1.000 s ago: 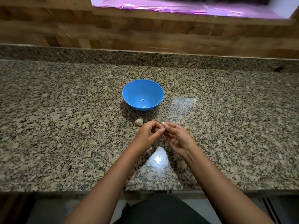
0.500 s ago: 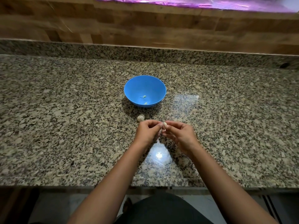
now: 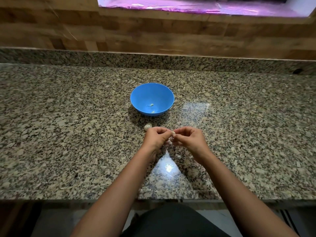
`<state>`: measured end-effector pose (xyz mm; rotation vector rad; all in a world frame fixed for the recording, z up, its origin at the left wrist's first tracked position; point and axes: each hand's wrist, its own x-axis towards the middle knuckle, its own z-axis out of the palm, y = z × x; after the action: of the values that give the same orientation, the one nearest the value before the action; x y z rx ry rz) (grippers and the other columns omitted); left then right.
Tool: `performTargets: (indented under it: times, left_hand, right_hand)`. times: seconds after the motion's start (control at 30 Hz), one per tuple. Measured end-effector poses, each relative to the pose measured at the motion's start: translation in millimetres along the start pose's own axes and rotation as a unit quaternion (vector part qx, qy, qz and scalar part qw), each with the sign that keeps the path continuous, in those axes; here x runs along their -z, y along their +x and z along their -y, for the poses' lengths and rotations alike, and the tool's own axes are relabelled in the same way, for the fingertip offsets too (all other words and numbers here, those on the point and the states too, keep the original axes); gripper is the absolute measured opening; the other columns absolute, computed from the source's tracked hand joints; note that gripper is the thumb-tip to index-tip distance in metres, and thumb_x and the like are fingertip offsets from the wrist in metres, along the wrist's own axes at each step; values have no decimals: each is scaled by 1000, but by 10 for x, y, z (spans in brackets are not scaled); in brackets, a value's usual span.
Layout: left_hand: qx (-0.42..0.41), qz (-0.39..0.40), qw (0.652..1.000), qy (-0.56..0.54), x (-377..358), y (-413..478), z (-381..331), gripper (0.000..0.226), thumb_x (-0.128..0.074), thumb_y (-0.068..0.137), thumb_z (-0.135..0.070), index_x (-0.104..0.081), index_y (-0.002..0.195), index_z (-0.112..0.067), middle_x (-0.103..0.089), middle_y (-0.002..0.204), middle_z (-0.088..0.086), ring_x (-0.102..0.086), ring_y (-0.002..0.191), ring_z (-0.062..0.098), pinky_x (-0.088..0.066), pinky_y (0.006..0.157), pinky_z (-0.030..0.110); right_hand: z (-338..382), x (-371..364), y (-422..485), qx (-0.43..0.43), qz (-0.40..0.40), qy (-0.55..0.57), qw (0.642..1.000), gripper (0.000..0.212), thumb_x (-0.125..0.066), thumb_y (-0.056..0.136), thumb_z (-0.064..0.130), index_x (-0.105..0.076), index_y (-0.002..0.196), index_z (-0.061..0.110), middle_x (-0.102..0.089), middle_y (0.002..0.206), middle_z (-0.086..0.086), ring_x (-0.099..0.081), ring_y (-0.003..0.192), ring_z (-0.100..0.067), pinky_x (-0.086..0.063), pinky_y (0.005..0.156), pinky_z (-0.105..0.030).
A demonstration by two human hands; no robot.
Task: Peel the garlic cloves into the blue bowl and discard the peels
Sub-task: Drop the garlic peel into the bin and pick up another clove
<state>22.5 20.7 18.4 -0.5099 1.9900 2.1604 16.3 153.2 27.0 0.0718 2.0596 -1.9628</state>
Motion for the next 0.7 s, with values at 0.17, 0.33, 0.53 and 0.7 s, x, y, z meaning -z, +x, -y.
performTargets:
  times: [0.17, 0.33, 0.53, 0.7]
  left_hand:
    - [2, -29, 999, 33, -60, 37, -14, 19, -64, 85, -7, -58, 67, -8, -60, 66, 3, -56, 58, 10, -46, 47, 15]
    - [37, -56, 995, 75, 66, 80, 120, 20, -62, 88, -18, -57, 70, -11, -57, 69, 1, -56, 61, 13, -51, 64, 32]
    - [-19, -49, 976, 213, 102, 71, 139, 21, -50, 92, -7, -68, 99, -17, -68, 101, 3, -62, 83, 14, -54, 76, 33]
    - [-59, -62, 964, 250, 40, 31, 123, 20, -53, 93, -27, -65, 106, -17, -66, 94, 1, -60, 77, 15, -55, 73, 33]
  right_hand:
    - [-46, -67, -3, 4, -26, 37, 999, 7, -62, 84, -4, -64, 84, 3, -69, 79, -13, -68, 70, -20, -57, 69, -27]
    - [13, 42, 37, -22, -38, 143, 989, 10, -60, 84, -5, -60, 94, -4, -65, 82, -14, -68, 72, -22, -58, 70, -27]
    - [-28, 93, 52, -60, -12, 187, 980, 13, -53, 88, -6, -61, 98, -3, -66, 83, -18, -68, 69, -22, -59, 69, -29]
    - [-27, 68, 32, -62, 2, 158, 986, 8, -60, 82, -6, -63, 89, -4, -67, 79, -16, -66, 68, -21, -58, 65, -25]
